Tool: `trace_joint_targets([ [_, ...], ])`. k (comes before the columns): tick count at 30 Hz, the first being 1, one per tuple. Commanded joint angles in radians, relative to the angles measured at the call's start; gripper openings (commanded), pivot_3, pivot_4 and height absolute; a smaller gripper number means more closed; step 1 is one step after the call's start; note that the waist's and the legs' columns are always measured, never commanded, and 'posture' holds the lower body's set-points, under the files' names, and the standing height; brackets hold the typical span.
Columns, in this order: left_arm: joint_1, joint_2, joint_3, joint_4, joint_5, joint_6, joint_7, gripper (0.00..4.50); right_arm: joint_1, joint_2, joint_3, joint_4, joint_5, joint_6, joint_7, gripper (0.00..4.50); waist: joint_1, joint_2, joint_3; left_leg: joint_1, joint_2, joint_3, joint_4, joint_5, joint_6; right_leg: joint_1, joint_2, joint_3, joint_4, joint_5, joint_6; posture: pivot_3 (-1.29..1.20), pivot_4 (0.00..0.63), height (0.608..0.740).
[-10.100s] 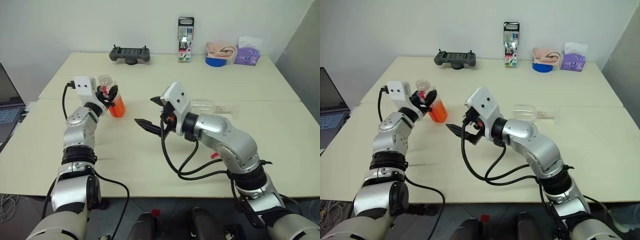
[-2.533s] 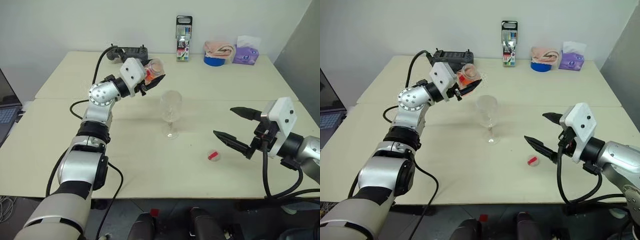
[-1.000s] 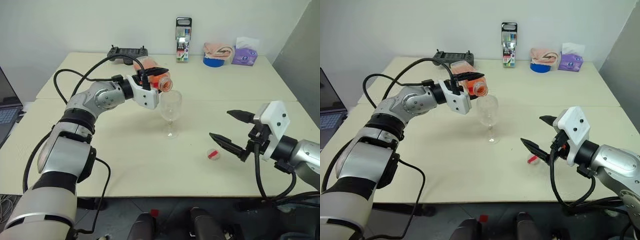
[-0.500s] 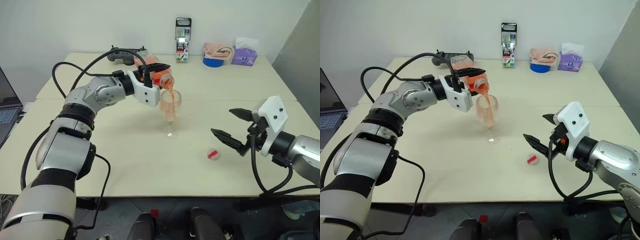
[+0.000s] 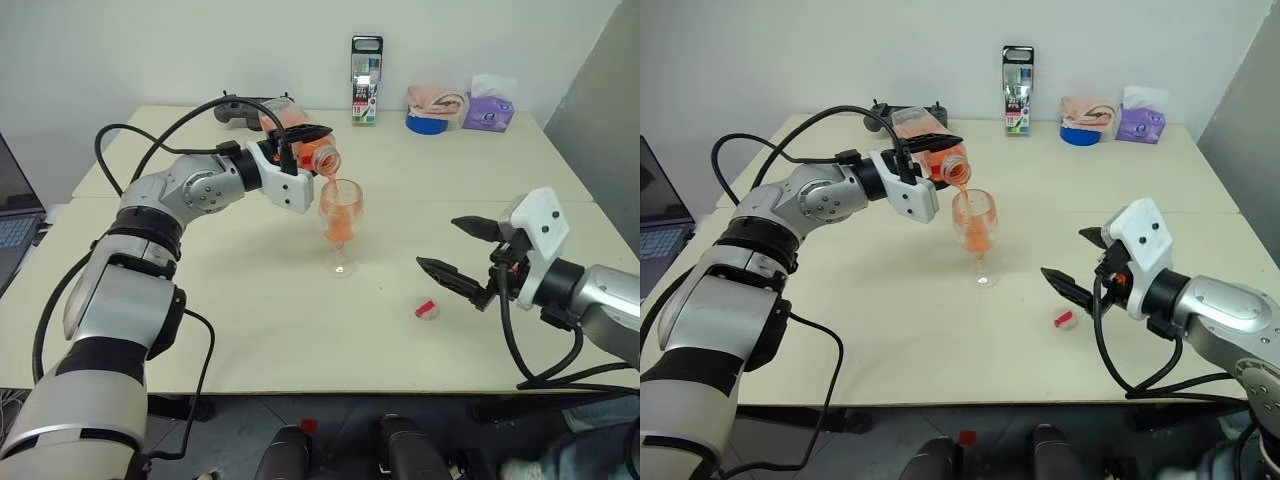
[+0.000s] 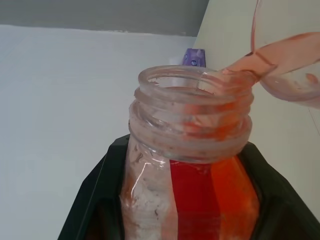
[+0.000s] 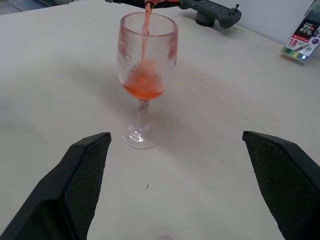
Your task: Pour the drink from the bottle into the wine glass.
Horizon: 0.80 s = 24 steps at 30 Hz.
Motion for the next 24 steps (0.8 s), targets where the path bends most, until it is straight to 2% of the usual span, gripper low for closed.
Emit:
trace_joint_targets([
  [1, -0.051, 0.018, -0.006, -0.012, 0.008, -0.011, 0.029, 2.13, -0.024, -0.011, -0.009, -0.013, 0.018, -0.005, -0.002, 4.5, 0.0, 0.0, 0.0, 0.0, 0.0, 0.0, 0.0, 0.0, 0.0, 0.0, 0.0, 0.0, 0.0, 0.0, 0.0, 0.0, 0.15, 0.74],
  [24, -0.059, 0.028, -0.016, -0.007, -0.006, -0.023, 0.022, 2.13, -0.071, 0.007, 0.061, -0.009, -0.004, -0.04, 0.028, 4.5, 0.0, 0.0, 0.0, 0.0, 0.0, 0.0, 0.0, 0.0, 0.0, 0.0, 0.0, 0.0, 0.001, 0.0, 0.0, 0.0, 0.15, 0.74],
])
